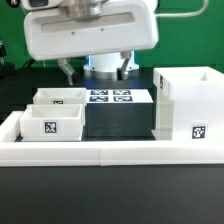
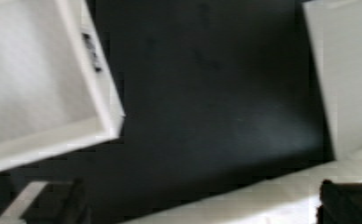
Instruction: Assemble drawer
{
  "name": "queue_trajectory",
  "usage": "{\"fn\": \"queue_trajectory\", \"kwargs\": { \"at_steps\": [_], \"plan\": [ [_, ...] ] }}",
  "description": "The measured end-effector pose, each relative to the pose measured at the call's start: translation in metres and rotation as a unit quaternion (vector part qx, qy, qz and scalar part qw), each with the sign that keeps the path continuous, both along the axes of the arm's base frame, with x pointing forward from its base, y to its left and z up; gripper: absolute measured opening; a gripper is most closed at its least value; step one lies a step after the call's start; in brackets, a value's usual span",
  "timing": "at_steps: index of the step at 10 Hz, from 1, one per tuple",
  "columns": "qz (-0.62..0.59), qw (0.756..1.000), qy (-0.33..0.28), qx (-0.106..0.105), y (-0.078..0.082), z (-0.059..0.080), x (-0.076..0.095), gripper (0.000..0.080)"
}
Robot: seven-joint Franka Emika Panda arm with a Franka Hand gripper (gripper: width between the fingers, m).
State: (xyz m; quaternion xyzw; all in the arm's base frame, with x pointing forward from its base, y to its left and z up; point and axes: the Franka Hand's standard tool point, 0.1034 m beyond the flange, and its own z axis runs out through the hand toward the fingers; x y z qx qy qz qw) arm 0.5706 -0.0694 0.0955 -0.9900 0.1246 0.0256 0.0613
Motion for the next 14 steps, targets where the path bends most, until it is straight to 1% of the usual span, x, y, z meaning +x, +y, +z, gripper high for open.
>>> {"fn": "queue_trajectory", "kwargs": {
  "at_steps": [1, 2, 6, 7, 8, 11, 13, 14],
  "plan": [
    [-0.002, 1.0, -0.003, -0.005, -0.002, -0.007, -0.005, 0.0649],
    [-0.001, 1.0, -0.005, -0.008, -0.001, -0.011, -0.009, 0.0649],
    [-0.001, 1.0, -0.004, -0.007, 0.0, -0.011, -0.009, 0.0649],
    [0.017, 1.0, -0.005, -0.007, -0.002, -0.012, -0.01, 0.0649],
    [0.038, 0.999, -0.006, -0.007, -0.008, -0.016, -0.012, 0.0649],
    [0.047, 0.998, -0.027, -0.026, -0.013, -0.032, -0.024, 0.0649],
    [0.041, 0.998, -0.034, -0.035, -0.02, -0.046, -0.034, 0.0649],
    [0.046, 0.998, -0.028, -0.035, -0.022, -0.053, -0.038, 0.0649]
  ]
}}
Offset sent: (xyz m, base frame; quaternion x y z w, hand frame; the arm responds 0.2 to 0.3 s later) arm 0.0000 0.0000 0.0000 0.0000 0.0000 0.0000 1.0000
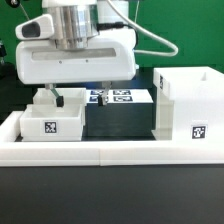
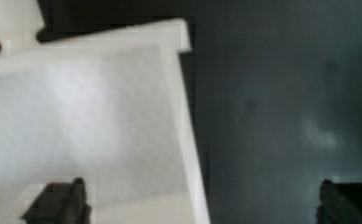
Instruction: Assemble drawer
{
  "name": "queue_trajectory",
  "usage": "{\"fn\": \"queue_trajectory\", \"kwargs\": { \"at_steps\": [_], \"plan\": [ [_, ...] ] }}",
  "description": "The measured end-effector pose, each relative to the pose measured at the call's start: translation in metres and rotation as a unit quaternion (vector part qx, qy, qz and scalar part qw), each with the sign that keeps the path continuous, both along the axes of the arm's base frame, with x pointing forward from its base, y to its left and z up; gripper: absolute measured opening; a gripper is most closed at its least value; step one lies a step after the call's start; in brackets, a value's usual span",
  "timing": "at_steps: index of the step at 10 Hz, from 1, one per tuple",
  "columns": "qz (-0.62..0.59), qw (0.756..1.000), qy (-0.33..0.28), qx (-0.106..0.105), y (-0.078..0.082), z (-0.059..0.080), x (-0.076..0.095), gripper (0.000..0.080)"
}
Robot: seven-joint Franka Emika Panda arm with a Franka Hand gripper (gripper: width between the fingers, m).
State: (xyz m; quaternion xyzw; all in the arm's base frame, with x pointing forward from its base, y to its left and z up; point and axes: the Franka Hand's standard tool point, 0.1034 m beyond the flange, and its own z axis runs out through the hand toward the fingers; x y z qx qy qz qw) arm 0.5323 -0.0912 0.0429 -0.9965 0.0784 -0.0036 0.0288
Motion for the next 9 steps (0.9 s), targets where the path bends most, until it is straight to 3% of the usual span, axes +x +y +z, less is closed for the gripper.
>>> {"fn": "queue_trajectory", "kwargs": {
  "at_steps": [2, 7, 9],
  "plan": [
    [0.01, 1.0, 0.009, 0.0, -0.002, -0.012, -0.007, 0.0649],
    [0.029, 0.999, 0.019, 0.005, 0.002, -0.013, -0.009, 0.0649],
    [0.044, 0.999, 0.02, 0.001, 0.002, -0.025, -0.015, 0.0649]
  ]
}}
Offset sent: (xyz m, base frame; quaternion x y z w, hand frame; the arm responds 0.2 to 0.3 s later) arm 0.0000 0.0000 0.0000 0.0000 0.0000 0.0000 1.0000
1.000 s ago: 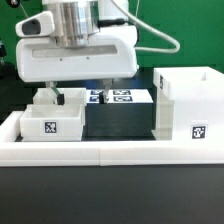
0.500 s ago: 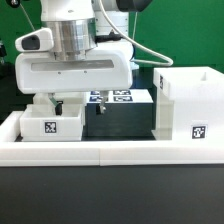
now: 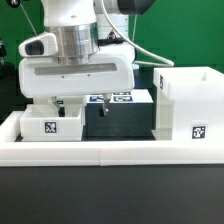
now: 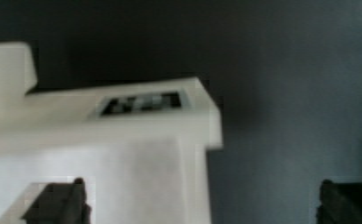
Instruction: Assemble drawer
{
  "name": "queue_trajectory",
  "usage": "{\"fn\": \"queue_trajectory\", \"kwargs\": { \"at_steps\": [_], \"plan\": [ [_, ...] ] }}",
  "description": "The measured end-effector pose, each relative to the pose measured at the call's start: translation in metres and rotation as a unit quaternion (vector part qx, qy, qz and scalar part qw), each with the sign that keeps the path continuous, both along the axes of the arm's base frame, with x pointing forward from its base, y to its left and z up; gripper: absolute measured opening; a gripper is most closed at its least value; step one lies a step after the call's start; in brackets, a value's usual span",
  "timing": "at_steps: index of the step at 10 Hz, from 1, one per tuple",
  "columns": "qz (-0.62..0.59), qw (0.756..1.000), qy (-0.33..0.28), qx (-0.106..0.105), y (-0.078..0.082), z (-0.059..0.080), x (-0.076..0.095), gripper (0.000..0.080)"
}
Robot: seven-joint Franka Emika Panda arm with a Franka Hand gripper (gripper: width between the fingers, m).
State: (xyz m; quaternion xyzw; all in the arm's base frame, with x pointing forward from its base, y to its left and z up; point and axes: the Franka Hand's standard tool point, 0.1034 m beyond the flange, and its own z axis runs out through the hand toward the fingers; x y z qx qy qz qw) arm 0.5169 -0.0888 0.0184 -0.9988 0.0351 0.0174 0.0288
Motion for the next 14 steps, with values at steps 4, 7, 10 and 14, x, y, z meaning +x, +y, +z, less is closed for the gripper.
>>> {"fn": "queue_trajectory", "kwargs": {
  "at_steps": [4, 7, 10, 14],
  "plan": [
    [0.012, 1.0, 0.004, -0.004, -0.008, -0.012, -0.007, 0.0649],
    [0.007, 1.0, -0.003, -0.007, -0.013, -0.012, -0.005, 0.0649],
    [0.007, 1.0, -0.003, -0.007, -0.012, -0.012, -0.005, 0.0405],
    [0.008, 1.0, -0.004, -0.007, -0.012, -0.012, -0.004, 0.0041]
  ]
}}
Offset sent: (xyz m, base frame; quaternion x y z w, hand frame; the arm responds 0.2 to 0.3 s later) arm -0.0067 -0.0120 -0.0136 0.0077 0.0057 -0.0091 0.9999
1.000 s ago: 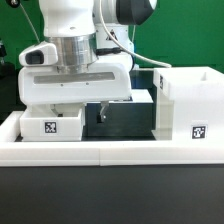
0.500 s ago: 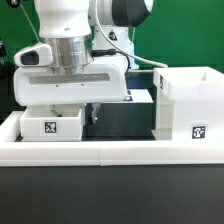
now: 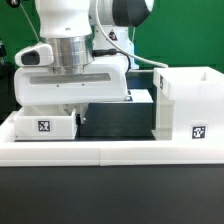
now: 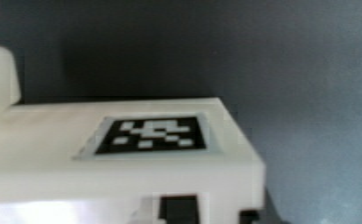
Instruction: Assemble drawer
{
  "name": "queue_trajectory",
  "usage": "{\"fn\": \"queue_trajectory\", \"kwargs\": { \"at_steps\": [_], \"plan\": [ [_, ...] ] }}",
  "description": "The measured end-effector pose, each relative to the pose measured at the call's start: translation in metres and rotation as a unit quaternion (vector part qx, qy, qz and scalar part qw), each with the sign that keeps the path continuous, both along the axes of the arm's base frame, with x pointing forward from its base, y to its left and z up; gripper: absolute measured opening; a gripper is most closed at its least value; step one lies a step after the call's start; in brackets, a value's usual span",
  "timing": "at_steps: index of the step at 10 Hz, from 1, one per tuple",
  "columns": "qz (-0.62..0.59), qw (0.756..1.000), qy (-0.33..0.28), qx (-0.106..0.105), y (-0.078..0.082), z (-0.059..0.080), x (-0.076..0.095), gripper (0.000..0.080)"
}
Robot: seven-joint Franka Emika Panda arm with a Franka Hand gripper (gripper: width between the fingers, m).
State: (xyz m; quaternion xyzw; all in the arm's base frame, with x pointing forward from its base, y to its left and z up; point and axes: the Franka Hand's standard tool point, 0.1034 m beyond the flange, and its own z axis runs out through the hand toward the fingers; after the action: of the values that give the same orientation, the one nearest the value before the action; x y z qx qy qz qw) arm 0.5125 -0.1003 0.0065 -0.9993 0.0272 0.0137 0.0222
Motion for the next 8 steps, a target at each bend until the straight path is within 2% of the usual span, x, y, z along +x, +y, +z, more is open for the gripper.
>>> {"fn": "queue_trajectory", "kwargs": {
  "at_steps": [5, 8],
  "plan": [
    [0.004, 1.0, 0.001, 0.0, 0.001, 0.001, 0.001, 0.0041],
    [0.048, 0.998, 0.034, 0.018, 0.027, 0.018, 0.009, 0.0041]
  ]
}}
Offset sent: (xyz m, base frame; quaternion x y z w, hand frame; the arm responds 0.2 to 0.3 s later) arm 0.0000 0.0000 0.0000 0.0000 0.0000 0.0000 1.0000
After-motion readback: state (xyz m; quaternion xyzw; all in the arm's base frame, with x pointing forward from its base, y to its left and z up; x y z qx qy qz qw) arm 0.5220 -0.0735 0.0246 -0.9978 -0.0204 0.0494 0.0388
